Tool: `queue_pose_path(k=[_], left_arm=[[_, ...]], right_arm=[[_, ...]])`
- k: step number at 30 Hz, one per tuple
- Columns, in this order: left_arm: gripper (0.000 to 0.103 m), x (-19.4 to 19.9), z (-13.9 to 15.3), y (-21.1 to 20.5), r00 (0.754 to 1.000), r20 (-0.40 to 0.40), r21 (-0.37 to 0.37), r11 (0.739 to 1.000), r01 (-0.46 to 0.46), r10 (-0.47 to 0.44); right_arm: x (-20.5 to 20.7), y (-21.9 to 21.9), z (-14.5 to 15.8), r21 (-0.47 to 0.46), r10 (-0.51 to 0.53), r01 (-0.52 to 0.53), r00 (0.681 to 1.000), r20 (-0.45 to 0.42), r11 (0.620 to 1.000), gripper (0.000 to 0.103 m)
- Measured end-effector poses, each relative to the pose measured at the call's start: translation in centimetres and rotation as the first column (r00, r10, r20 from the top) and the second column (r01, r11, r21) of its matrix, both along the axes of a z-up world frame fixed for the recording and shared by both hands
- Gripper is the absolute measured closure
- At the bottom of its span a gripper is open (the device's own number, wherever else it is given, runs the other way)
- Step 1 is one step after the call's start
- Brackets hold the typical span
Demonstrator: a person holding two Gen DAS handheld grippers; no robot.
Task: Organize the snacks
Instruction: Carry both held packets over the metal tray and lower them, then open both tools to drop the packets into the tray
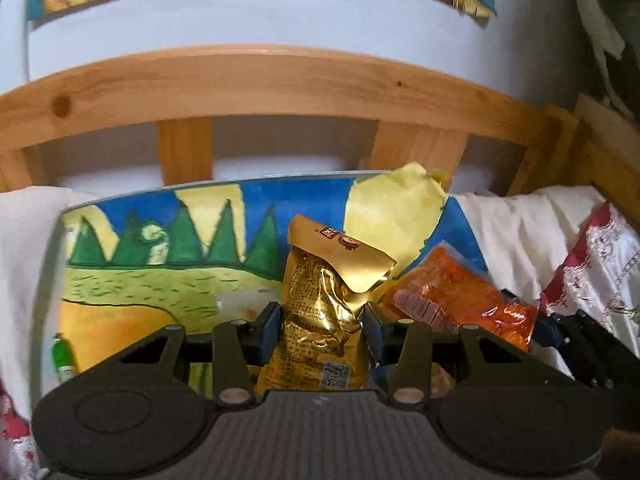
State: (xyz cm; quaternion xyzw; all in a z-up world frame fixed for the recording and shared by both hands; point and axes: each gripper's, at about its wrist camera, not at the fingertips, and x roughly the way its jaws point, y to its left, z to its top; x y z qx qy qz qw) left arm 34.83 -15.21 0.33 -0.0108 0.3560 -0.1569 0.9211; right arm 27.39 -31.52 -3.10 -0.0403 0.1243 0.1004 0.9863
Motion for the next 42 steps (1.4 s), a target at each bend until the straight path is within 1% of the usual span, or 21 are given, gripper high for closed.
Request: queue_pose_path(k=[2,3,6,12,14,16,17,20,24,27,31,37,42], left_arm=[[0.054,0.3,-0.4,-0.7,1.0,0.011,0.021,1.0,0.005,-0.005],[0.053,0.4,-0.6,-0.9,1.0,0.011,0.022,1.0,0.009,-0.009],[0.052,0.6,-1.0,-1.2,1.0,0.022,0.033,0.999,0.008,-0.009],[0.049,0.8,-0.9,-1.2,1.0,0.019,0.006,1.0,-0.014,0.014],[0.046,0.7,-0.8,-1.2,1.0,0.023,0.007,1.0,-0.016,0.016],[0.036,0.5,-0.8,-1.2,1.0,0.029,0.011,1.0,-0.011,0.011],[0.035,0.4,-0.7,-1.2,0.999,0.037,0.011,1.0,-0.011,0.01],[0.029,-0.1,-0.4,-1.1,0.998,0.056,0.006,1.0,-0.007,0.007],[0.018,-0.8,0.4,-0.4,0.995,0.092,-0.019,0.999,-0.042,0.044],[0.014,-1.6,1.2,0.2,0.99,0.119,-0.028,0.997,-0.066,0.069],[0.008,-3.1,2.0,1.2,0.985,0.149,-0.035,0.996,-0.087,0.092],[0.002,-5.5,3.8,3.3,0.969,0.195,-0.07,0.988,-0.139,0.15],[0.001,-8.0,5.5,5.3,0.947,0.233,-0.083,0.975,-0.207,0.221]], right_arm=[[0.2,-0.1,-0.1,0.009,-0.001,0.001,1.0,-0.003,1.0,0.039],[0.4,-0.1,-0.3,0.016,0.003,-0.003,1.0,-0.005,1.0,0.036],[0.6,-0.5,-0.4,0.041,0.002,-0.001,1.0,-0.01,0.999,0.032],[0.8,-0.8,-0.4,0.062,-0.005,0.005,1.0,-0.011,0.998,0.025],[0.8,-0.8,-0.4,0.062,-0.008,0.008,1.0,-0.009,0.998,0.023],[0.7,-0.8,-0.5,0.063,-0.009,0.01,1.0,-0.006,0.998,0.022],[0.6,-0.8,-0.5,0.063,-0.011,0.011,1.0,-0.004,0.998,0.02],[0.5,-0.8,-0.4,0.065,-0.009,0.009,1.0,0.007,0.998,0.02],[0.1,-0.8,-0.2,0.067,-0.01,0.008,1.0,0.026,0.998,0.017],[-0.3,-0.6,0.2,0.069,-0.015,0.012,0.999,0.04,0.998,0.01],[-1.2,-0.4,1.1,0.078,-0.015,0.011,0.999,0.047,0.997,0.007],[-3.1,0.3,3.0,0.084,-0.017,0.012,0.998,0.063,0.996,0.001],[-4.8,1.2,4.8,0.075,-0.023,0.017,0.997,0.077,0.997,0.001]])
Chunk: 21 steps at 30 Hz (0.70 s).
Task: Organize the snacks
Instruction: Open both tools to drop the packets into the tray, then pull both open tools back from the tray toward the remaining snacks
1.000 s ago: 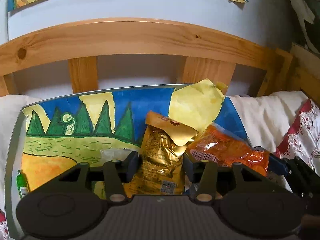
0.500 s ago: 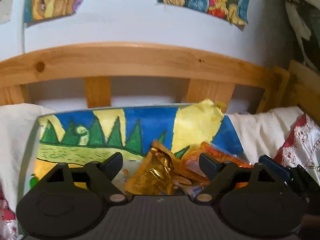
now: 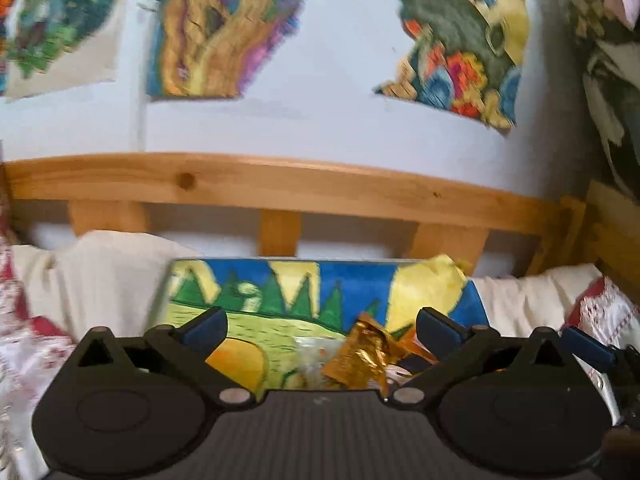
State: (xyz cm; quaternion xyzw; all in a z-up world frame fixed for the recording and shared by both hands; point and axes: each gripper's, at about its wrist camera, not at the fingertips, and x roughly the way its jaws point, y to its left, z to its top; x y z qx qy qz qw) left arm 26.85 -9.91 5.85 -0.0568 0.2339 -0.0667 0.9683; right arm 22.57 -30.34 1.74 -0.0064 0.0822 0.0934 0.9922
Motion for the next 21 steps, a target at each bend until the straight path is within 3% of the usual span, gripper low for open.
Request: queue_pose_path(k=[10,21], left_arm=[[0.001,-5.5,1.5,4.3,0.993,0.058,-0.004,0.994,-0.106,0.106],[0.001,-12.4,-0.1,7.1,0.978,0.047,-0.008,0.979,-0.205,0.205]], right_arm=[[-3.9,1.9,2.9,-0.015,0.001,-0.001,0.999,0.038,1.0,0.001],[-8.3,3.9,4.4,-0.069,0.037,-0.033,0.997,0.062,0.997,0.001]])
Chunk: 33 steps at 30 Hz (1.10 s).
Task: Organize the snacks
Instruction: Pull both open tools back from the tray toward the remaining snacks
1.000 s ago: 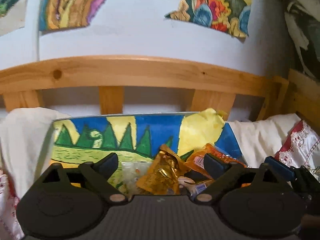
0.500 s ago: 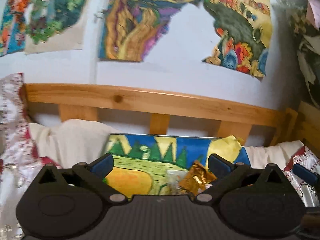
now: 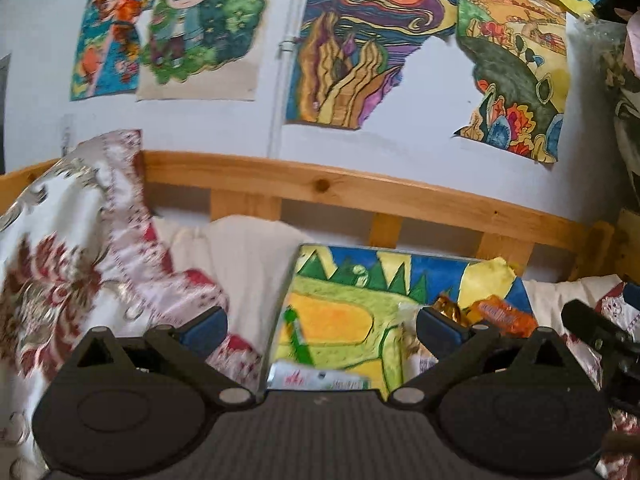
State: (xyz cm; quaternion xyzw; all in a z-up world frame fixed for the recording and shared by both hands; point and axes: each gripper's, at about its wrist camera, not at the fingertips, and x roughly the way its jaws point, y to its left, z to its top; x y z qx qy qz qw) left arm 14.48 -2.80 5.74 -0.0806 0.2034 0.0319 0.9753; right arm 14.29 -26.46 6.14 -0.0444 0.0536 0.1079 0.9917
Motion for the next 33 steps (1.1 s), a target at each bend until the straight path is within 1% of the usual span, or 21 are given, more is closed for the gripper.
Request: queue_pose_path(k=[3,8,12,16,19,21,26,33], left_arm=[[0.001,-1.6,-0.7,0.6,1.0,-0.012,-0.02,1.0,-0.013,0.012],[0.001,-3.4,-1.8,1.6,0.997,-0.068,-0.033,0.999,-0.039,0.037],[0.001,-4.8,-2.6,2.7,0.994,-0.094,-0.056,0.996,-0.064,0.058],[0.001,-6.1,-3.5,3.4,0.987,-0.126,-0.097,0.989,-0.111,0.098],[0.001,-7.2,-4.2,3.5,0.984,-0.142,-0.13,0.983,-0.129,0.11],[0.001,-7.9,-4.6,3.4,0.983,-0.151,-0.136,0.983,-0.126,0.105],[0.001,-9.3,-5.6,2.8,0.982,-0.172,-0.114,0.989,-0.097,0.077],[0.001,-10.7,-6.5,1.8,0.982,-0.19,-0.085,0.996,-0.032,0.015]], right_arm=[[-1.1,0.2,-0.2,-0.014,0.003,-0.003,1.0,-0.013,1.0,0.001],[-2.8,0.5,-0.7,-0.042,0.0,-0.002,0.999,-0.036,0.999,0.001],[-3.9,0.5,-1.0,-0.06,-0.008,0.005,0.999,-0.05,0.998,0.001],[-5.3,0.2,-1.5,-0.061,-0.015,0.01,0.997,-0.075,0.998,0.001],[-6.2,0.0,-2.1,-0.066,-0.021,0.014,0.994,-0.105,0.998,0.001],[-6.9,0.0,-2.5,-0.073,-0.022,0.013,0.992,-0.123,0.997,0.001],[-8.6,-0.1,-3.4,-0.09,-0.024,0.01,0.987,-0.159,0.996,0.001],[-10.2,0.0,-4.1,-0.101,-0.013,-0.007,0.98,-0.197,0.995,0.001]])
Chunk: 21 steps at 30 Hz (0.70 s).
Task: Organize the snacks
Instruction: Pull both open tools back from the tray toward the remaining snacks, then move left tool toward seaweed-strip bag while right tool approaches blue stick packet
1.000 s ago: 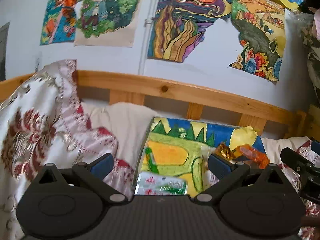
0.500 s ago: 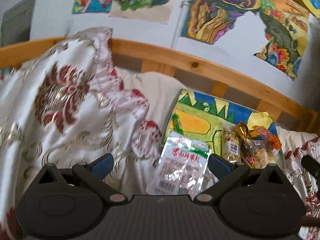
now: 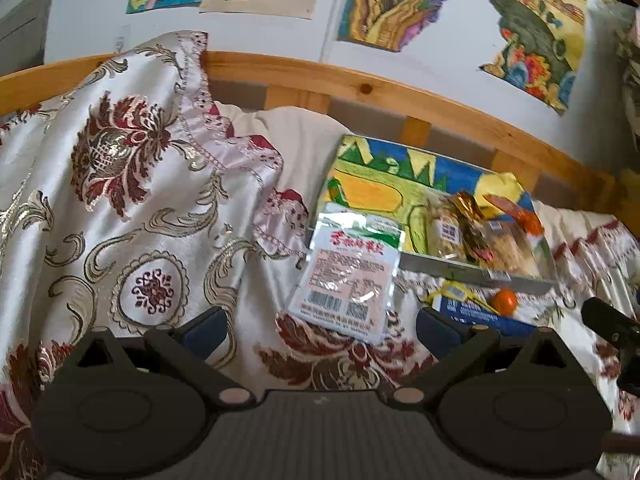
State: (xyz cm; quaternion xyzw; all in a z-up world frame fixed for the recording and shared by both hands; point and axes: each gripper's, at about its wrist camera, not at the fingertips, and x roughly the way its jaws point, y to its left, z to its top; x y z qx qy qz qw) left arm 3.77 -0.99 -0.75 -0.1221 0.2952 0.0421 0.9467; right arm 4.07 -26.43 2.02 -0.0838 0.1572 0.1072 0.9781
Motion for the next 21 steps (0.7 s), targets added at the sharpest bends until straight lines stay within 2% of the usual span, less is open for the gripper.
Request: queue_pose_path(k=[9,21], left_arm=[[0.001,-0.8,-1.0,-0.7,0.998,-0.03,0.03,0.998,0.049,-0.048],[0.001,-0.7,-1.3,-1.3,0.997,-0.043,0.048,0.996,0.072,-0.07]], right_arm=[[-0.7,1.0,-1.3,-0.054,0.038,-0.041,0.998,-0.055,0.998,0.001],[0.0,1.2,-2.0,-0.065,0.042,-0.05,0.993,-0.111,0.997,0.001]])
